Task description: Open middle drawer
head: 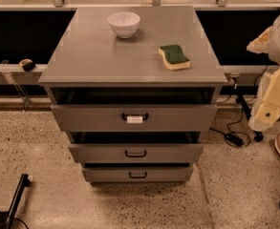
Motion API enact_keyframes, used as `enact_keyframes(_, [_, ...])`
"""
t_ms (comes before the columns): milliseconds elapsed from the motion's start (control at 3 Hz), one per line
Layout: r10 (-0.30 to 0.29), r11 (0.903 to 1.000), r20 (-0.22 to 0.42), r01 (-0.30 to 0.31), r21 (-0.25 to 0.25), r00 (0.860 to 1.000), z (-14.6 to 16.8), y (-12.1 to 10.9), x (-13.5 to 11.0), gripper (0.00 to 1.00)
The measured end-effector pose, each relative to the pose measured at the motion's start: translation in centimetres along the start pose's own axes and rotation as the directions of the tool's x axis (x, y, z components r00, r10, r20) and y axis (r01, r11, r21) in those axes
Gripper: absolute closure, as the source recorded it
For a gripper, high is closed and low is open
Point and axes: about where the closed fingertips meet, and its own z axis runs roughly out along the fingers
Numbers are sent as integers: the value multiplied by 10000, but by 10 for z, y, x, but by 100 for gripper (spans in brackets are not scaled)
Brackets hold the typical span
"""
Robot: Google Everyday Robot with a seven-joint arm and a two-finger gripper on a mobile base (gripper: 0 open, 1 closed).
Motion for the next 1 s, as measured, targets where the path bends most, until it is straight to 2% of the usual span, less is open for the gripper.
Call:
enact_keyframes(333, [0, 10000, 0, 0, 0, 10000, 0, 0, 0, 0])
enact_keyframes(667, [115, 9990, -75, -118, -422, 9999, 14, 1, 6, 0])
enact_keyframes(1000, [-56, 9999, -153, 55, -89, 9999, 22, 23, 18, 0])
